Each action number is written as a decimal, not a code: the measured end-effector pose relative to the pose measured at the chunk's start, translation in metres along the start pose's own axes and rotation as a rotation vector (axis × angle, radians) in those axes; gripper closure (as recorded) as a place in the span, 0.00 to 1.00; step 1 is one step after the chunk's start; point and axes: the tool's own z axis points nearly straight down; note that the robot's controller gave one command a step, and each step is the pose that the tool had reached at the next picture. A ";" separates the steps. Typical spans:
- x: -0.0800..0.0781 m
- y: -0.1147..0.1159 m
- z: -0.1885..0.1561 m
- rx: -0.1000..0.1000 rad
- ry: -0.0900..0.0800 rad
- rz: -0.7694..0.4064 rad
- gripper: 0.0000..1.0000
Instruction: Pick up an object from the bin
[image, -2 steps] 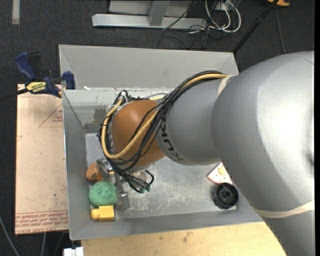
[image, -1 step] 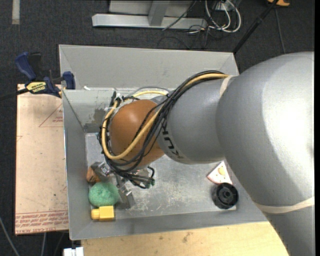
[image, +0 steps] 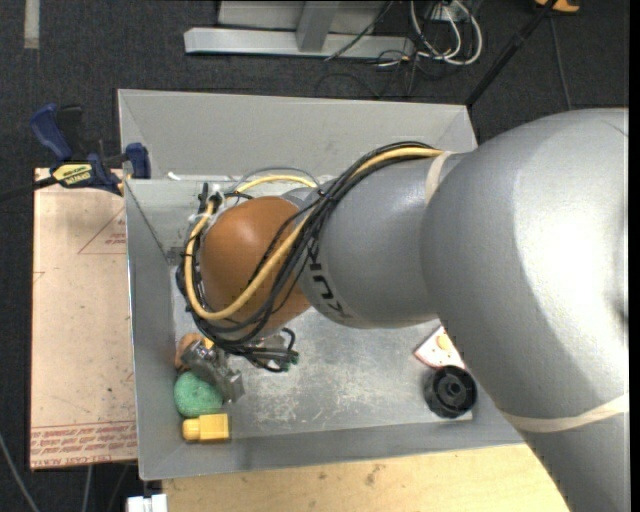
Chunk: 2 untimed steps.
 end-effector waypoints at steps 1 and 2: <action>0.002 0.004 0.005 -0.007 0.005 -0.001 0.00; 0.002 0.004 0.006 -0.007 0.006 -0.002 0.00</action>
Offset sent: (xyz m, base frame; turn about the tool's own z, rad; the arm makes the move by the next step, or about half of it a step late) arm 0.0000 0.0000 0.0000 0.0000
